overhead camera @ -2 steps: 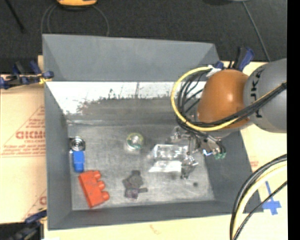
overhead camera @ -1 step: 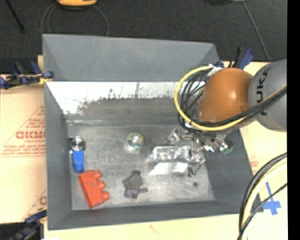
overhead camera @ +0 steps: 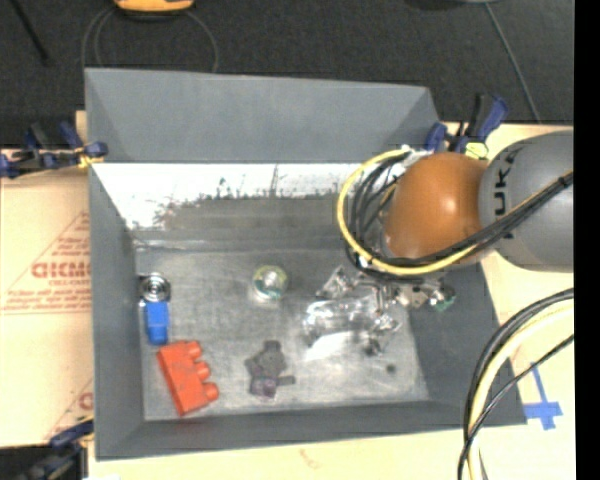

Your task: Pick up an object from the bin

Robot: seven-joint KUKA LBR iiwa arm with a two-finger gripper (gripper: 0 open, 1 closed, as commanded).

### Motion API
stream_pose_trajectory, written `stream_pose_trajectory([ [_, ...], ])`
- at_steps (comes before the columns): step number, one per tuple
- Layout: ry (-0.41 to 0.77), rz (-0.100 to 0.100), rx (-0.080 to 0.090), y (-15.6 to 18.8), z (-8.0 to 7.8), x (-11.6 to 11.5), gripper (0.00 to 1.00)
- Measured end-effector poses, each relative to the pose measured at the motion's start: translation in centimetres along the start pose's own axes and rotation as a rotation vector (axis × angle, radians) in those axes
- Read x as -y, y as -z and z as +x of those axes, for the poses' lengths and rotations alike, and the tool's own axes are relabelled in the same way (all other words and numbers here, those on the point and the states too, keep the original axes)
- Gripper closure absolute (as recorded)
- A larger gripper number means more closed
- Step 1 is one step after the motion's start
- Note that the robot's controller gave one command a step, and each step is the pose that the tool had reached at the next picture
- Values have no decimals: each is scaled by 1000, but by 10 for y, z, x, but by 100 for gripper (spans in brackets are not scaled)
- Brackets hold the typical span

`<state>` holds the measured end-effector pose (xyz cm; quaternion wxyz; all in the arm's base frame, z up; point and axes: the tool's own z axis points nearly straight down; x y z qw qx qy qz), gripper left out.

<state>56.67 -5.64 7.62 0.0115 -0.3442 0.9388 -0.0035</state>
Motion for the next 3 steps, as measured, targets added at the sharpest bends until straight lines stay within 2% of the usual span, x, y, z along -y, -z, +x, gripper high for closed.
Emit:
stream_pose_trajectory([
  [1, -5, -8, -11, 2, -2, 2, 0],
  [2, -6, -7, -9, 3, -2, 2, 100],
  [3, -11, -8, -14, 70, -4, 5, 100],
])
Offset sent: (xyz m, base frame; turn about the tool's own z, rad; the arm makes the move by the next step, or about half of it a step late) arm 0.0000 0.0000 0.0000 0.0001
